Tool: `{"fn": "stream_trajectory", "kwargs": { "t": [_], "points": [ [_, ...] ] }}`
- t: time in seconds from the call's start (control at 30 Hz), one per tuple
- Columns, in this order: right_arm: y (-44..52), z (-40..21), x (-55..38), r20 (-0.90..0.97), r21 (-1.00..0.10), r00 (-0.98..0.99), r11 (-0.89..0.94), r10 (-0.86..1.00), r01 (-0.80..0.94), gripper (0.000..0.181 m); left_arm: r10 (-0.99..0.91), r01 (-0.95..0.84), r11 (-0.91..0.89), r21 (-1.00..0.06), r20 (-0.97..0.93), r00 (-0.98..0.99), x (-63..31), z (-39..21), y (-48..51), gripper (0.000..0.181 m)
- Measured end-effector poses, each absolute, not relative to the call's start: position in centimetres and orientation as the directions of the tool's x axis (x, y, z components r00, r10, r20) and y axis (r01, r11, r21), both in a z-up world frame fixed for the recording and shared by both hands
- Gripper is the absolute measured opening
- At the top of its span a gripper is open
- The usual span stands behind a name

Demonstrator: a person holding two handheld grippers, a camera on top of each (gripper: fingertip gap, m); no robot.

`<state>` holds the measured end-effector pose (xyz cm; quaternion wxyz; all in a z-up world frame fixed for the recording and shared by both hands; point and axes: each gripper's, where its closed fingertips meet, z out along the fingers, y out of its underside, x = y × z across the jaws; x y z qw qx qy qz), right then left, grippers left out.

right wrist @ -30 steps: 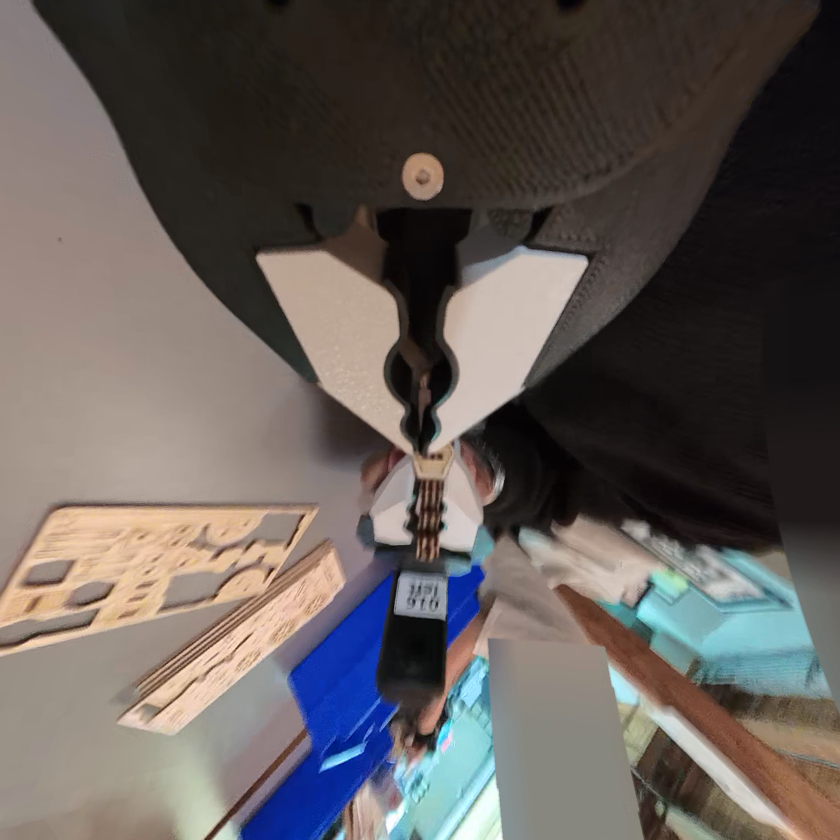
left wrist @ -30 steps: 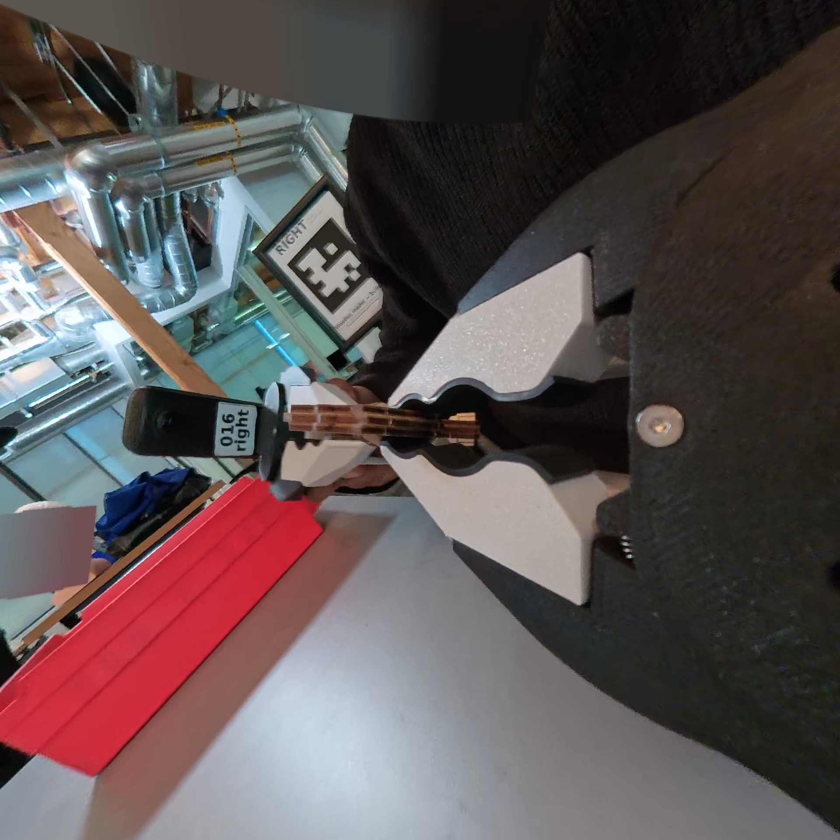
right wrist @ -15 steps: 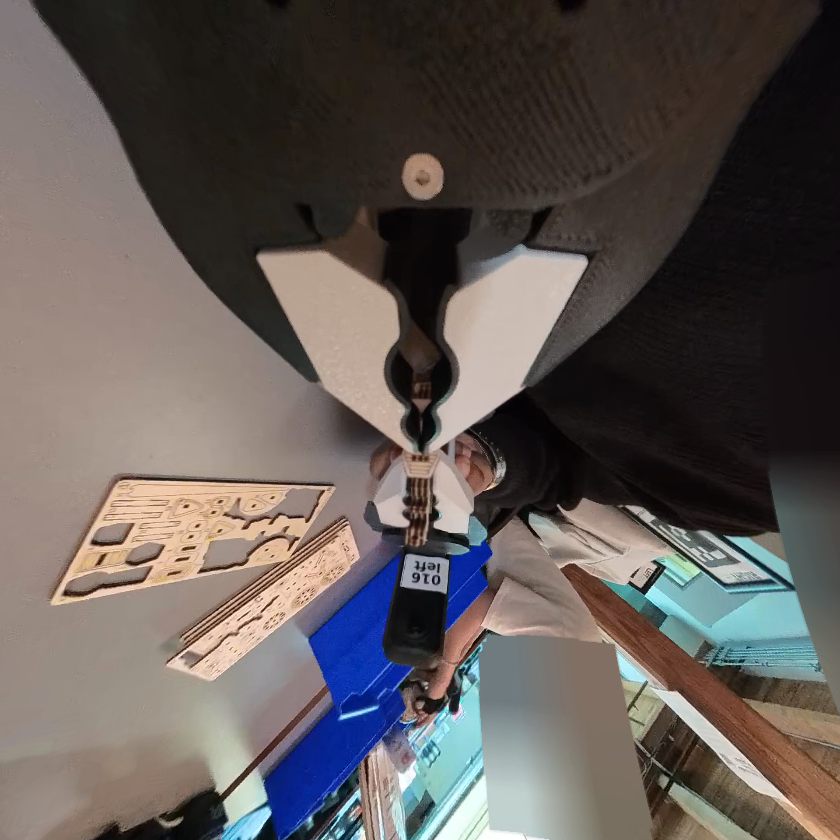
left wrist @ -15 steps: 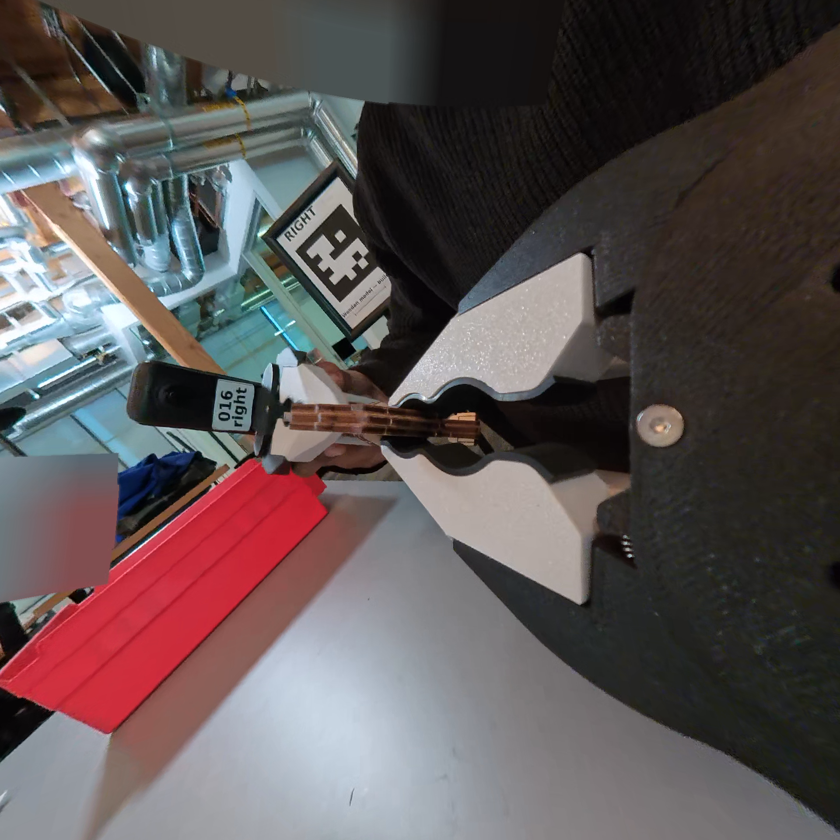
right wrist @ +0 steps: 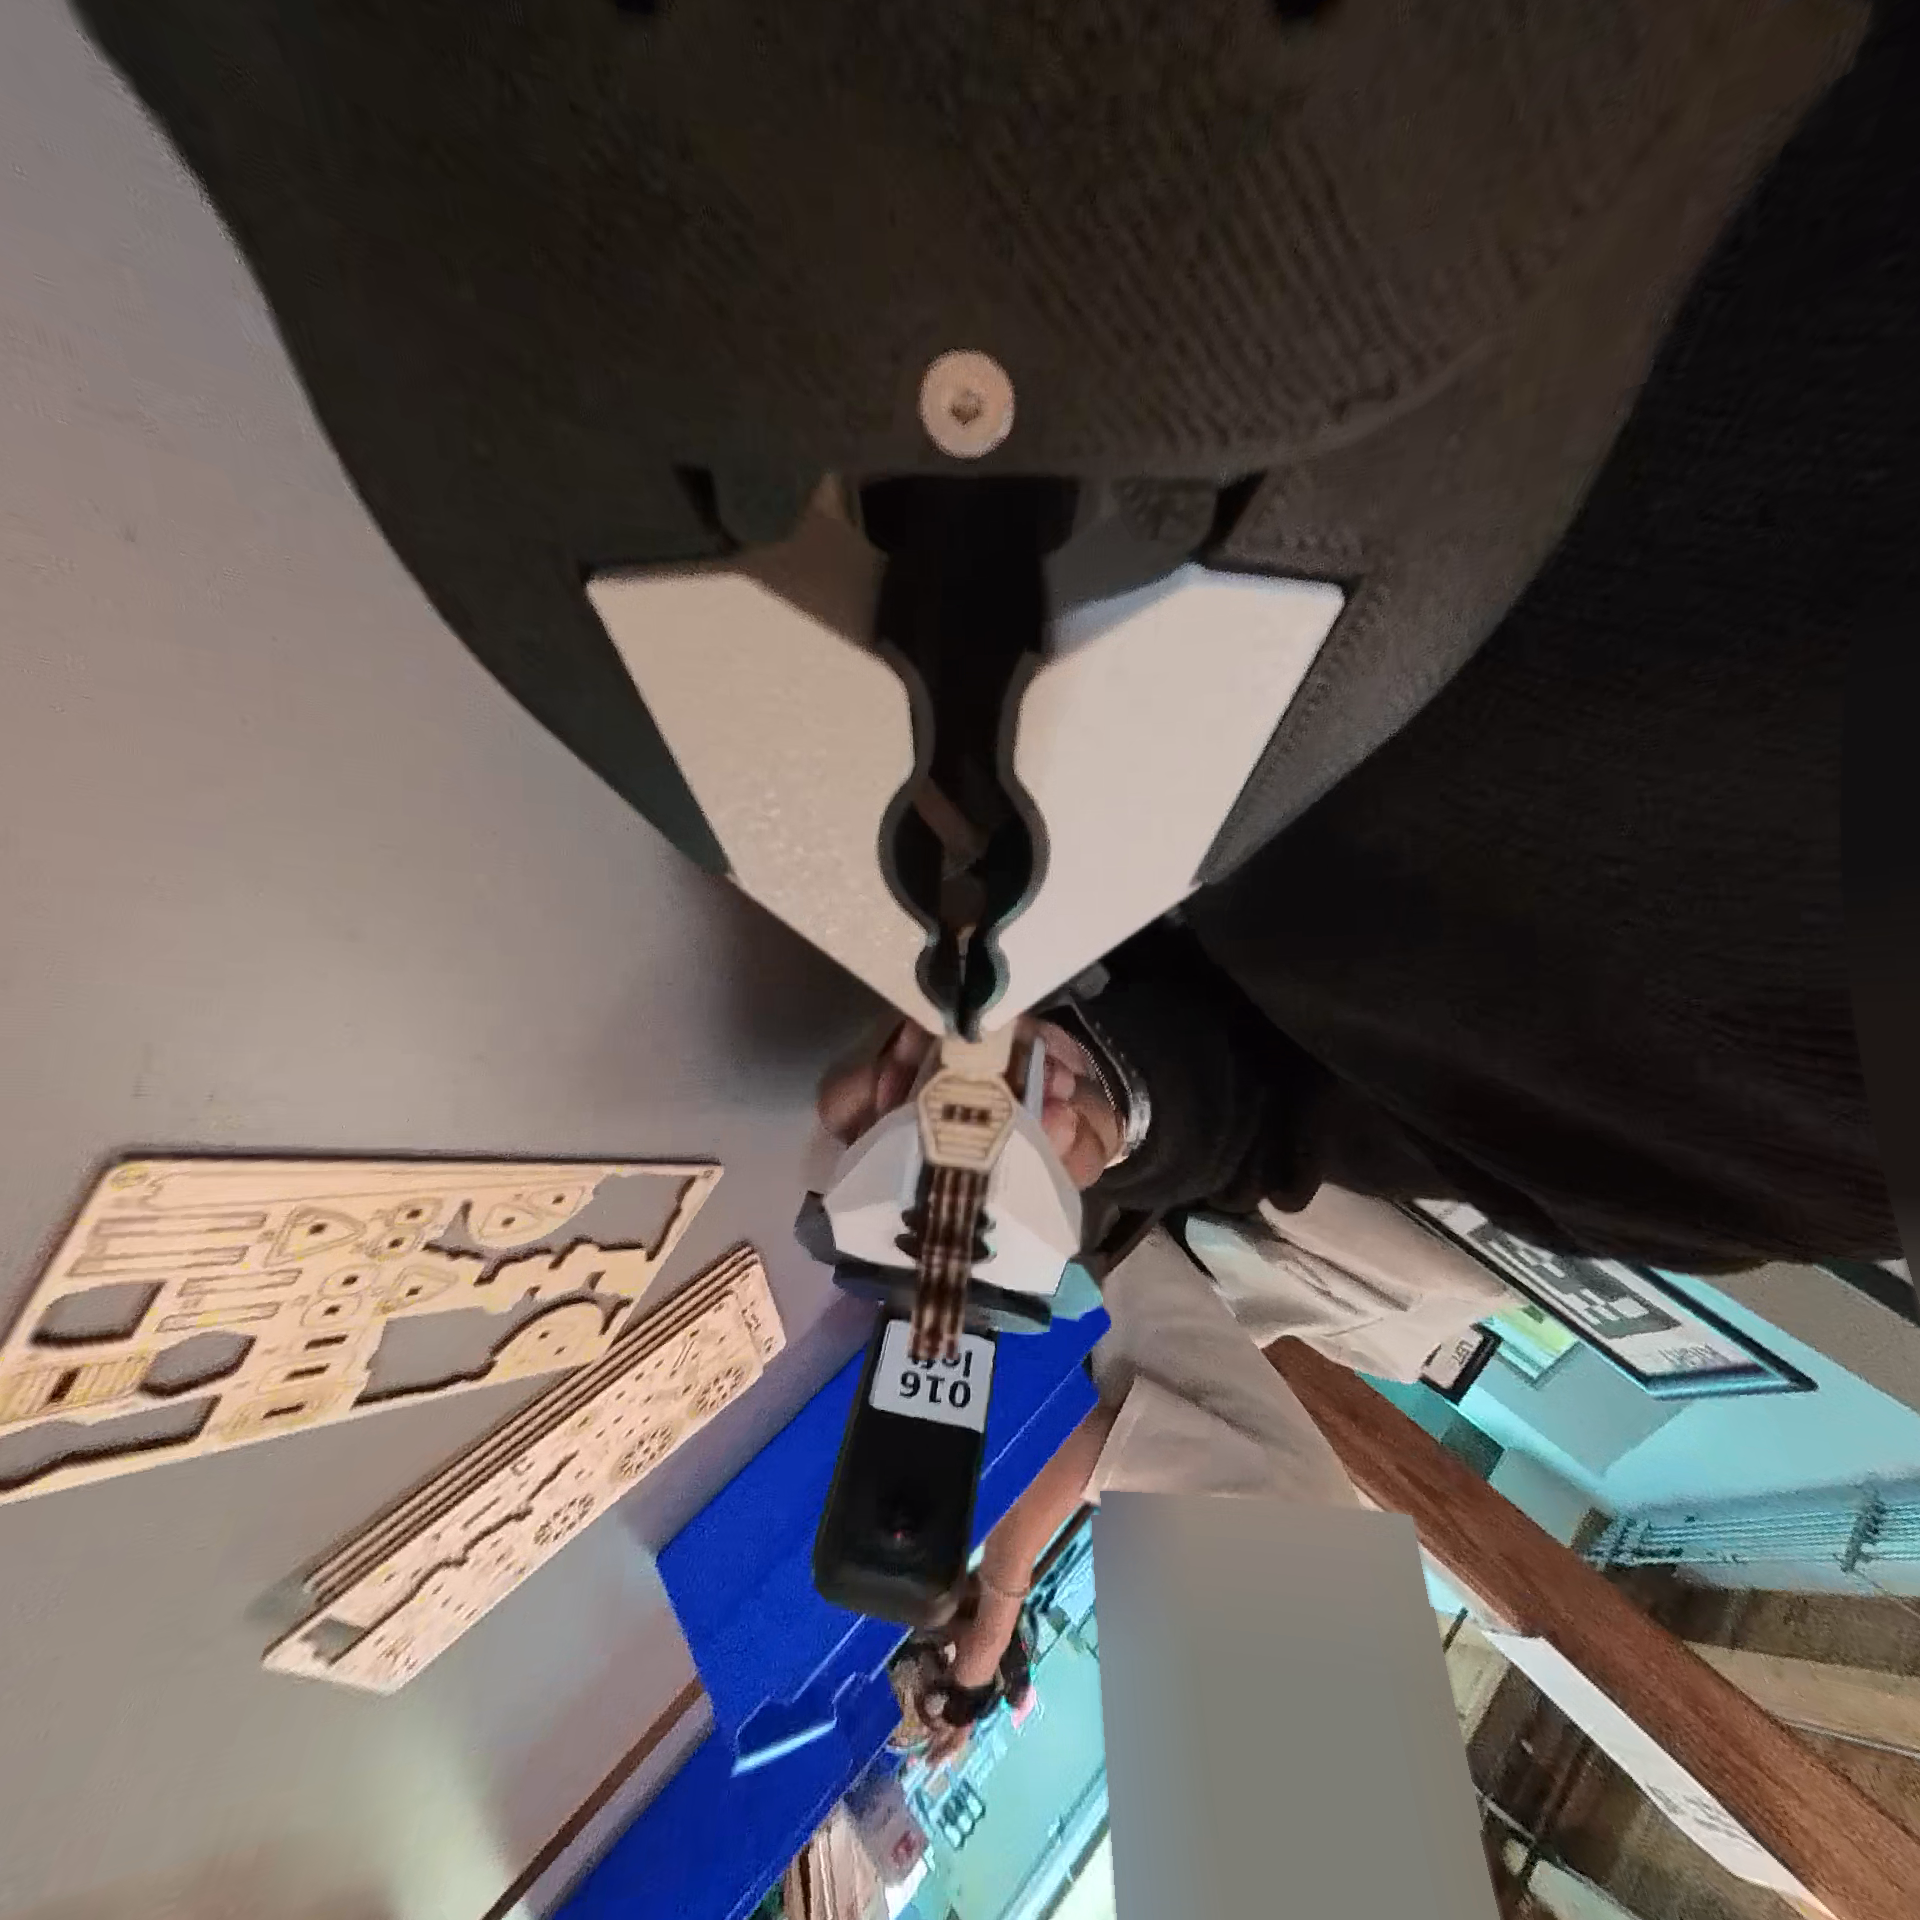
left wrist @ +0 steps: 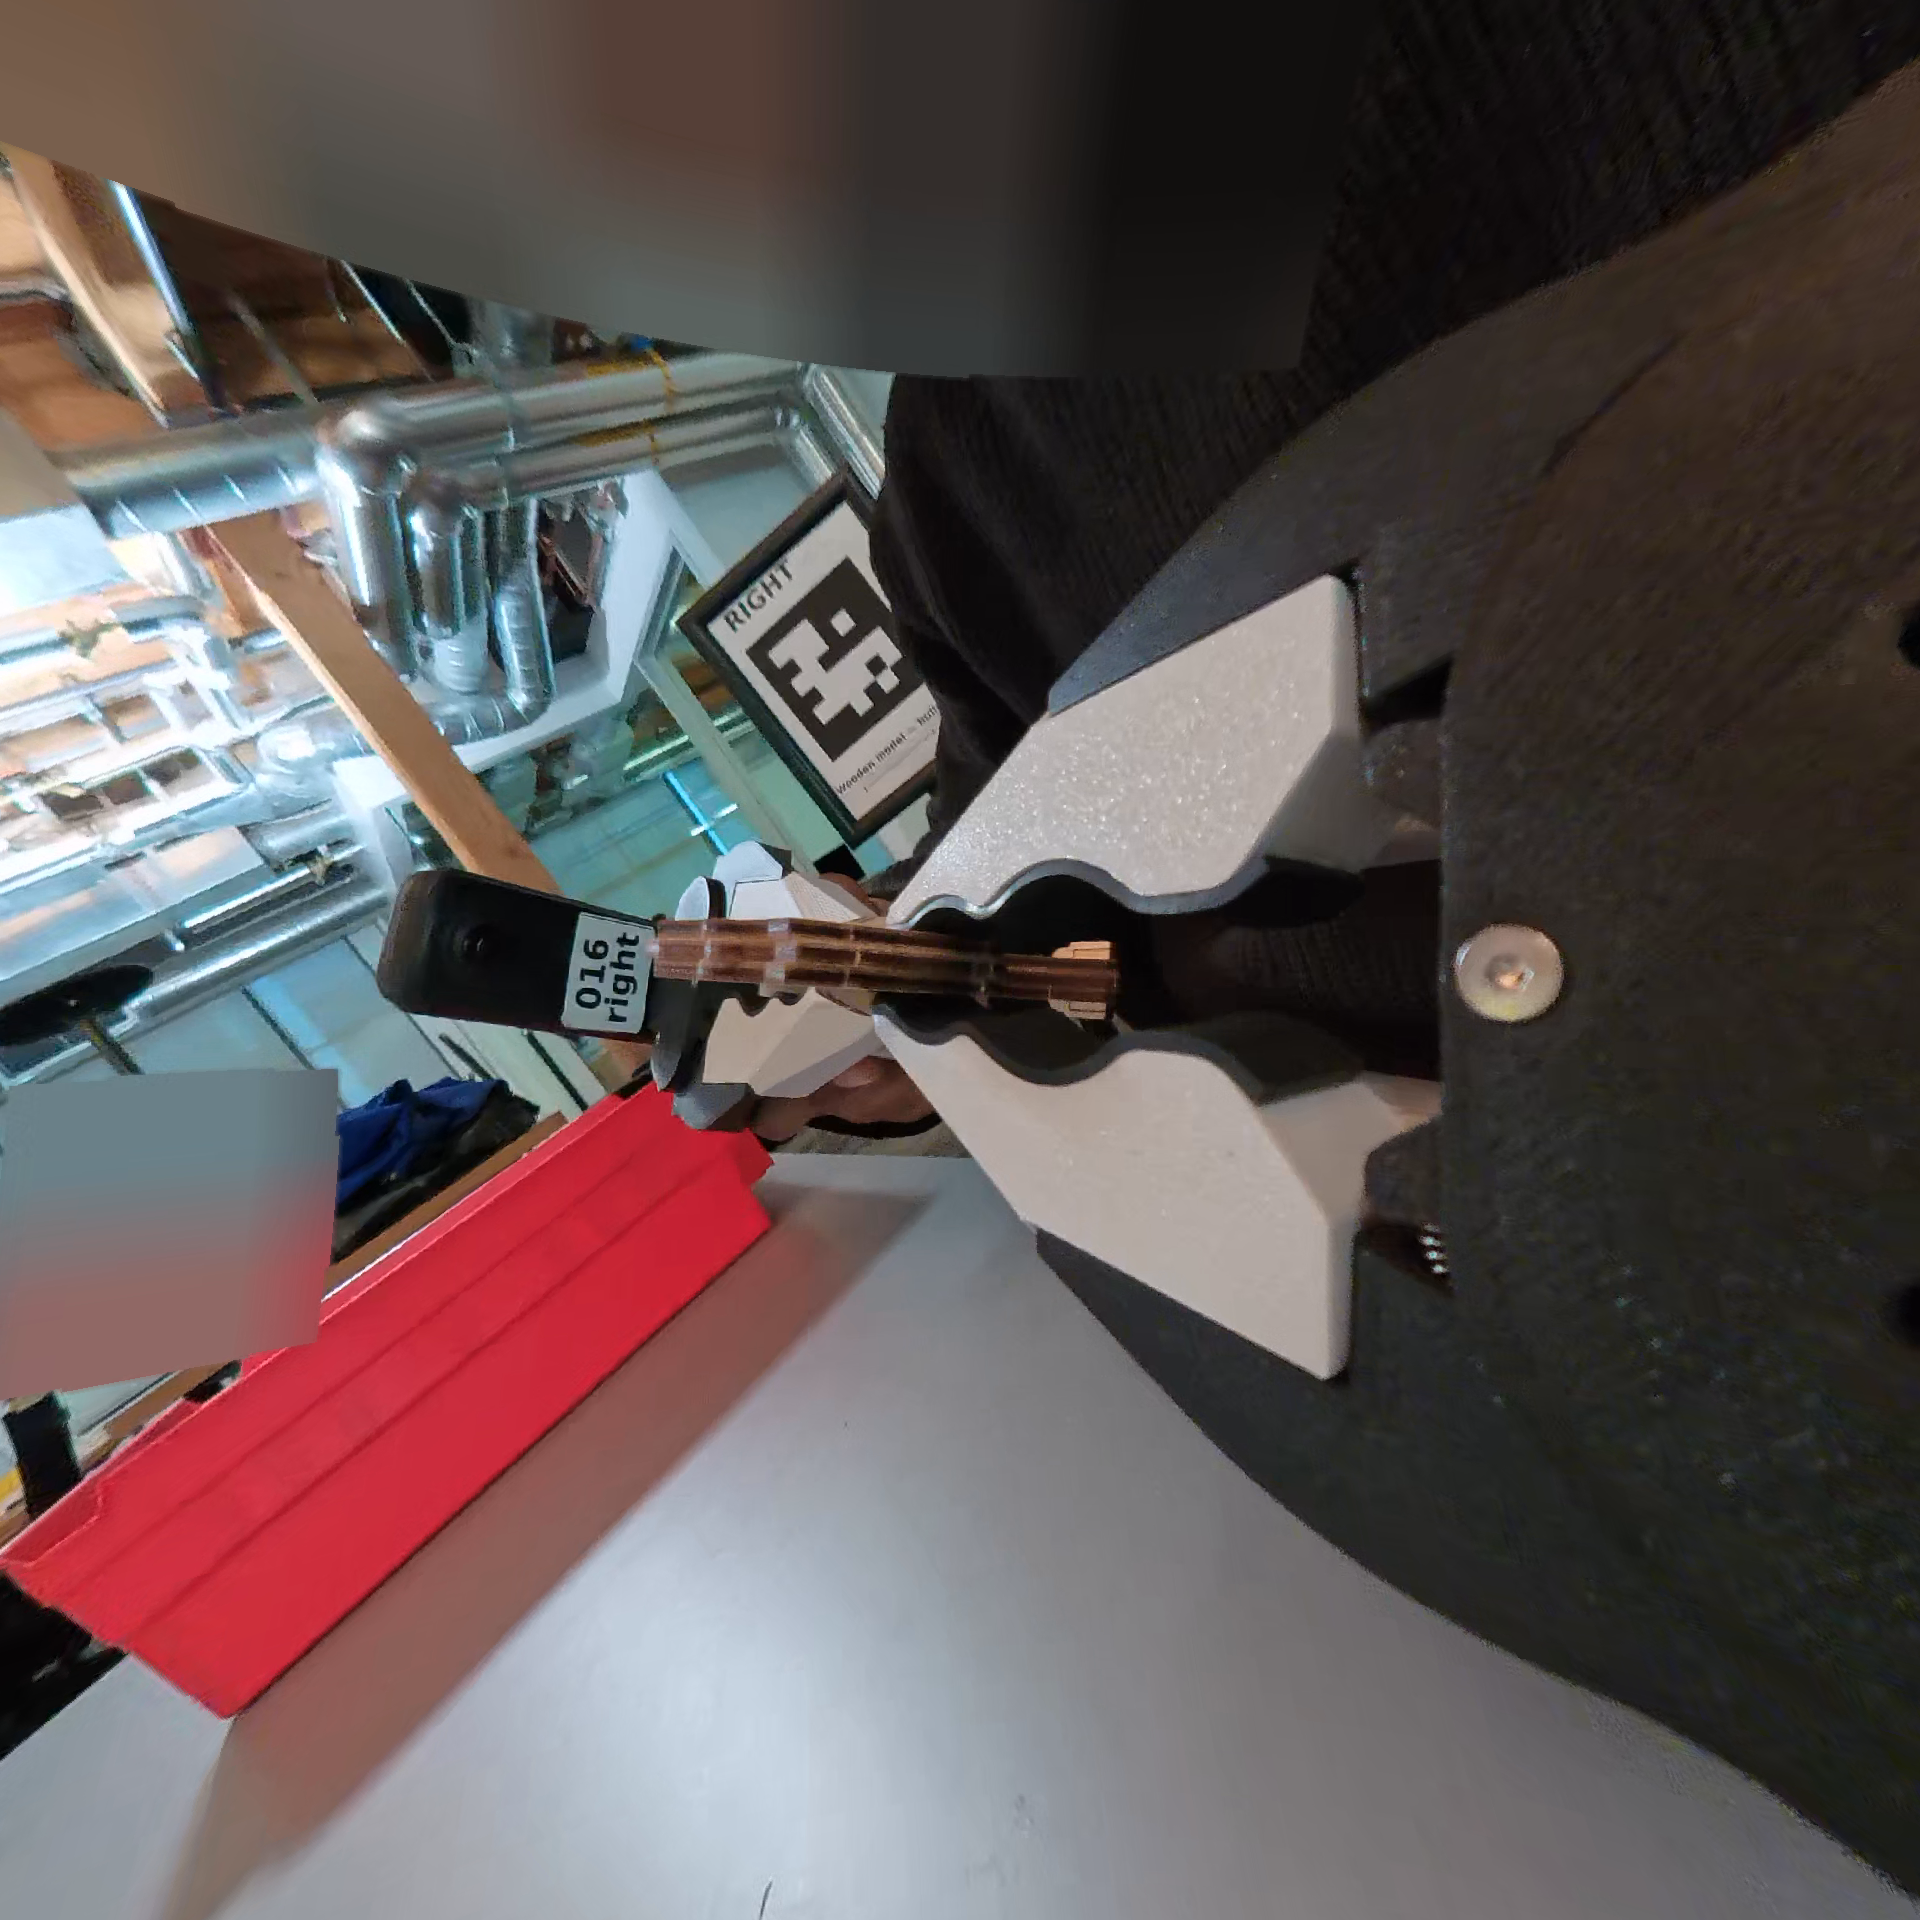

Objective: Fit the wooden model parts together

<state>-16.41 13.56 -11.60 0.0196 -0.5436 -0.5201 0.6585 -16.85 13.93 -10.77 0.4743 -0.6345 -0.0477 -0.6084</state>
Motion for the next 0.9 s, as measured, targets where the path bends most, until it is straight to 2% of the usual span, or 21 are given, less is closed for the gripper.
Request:
{"fn": "stream_trajectory", "kwargs": {
  "t": [0.13, 0.3, 0.4, 0.7, 0.8, 0.9],
  "points": [
    [15.9, -10.0, -16.3, -0.669, -0.736, -0.398, -0.485, 0.628, 0.472, 0.000, -0.533, 0.620, -0.518, -0.589, 0.790, 0.304, -17.2, -10.5, 14.0, 0.006],
    [14.0, -11.4, -16.5, -0.695, -0.707, -0.402, -0.466, 0.596, 0.533, 0.000, -0.507, 0.635, -0.556, -0.536, 0.824, 0.251, -16.8, -11.1, 14.1, 0.007],
    [15.1, -10.6, -16.4, -0.674, -0.730, -0.404, -0.474, 0.618, 0.493, 0.000, -0.522, 0.612, -0.536, -0.582, 0.798, 0.301, -16.8, -11.0, 14.1, 0.006],
    [15.9, -9.7, -16.2, -0.660, -0.746, -0.406, -0.486, 0.632, 0.456, 0.000, -0.504, 0.611, -0.559, -0.561, 0.815, 0.287, -16.6, -11.5, 14.0, 0.006],
    [17.8, -8.7, -16.0, -0.670, -0.741, -0.386, -0.539, 0.634, 0.401, 0.000, -0.502, 0.612, -0.559, -0.560, 0.815, 0.288, -16.7, -11.4, 14.0, 0.007],
    [15.0, -10.5, -16.5, -0.696, -0.712, -0.393, -0.507, 0.601, 0.485, 0.002, -0.511, 0.575, -0.588, -0.568, 0.813, 0.281, -15.4, -11.7, 13.8, 0.006]
  ]
}}
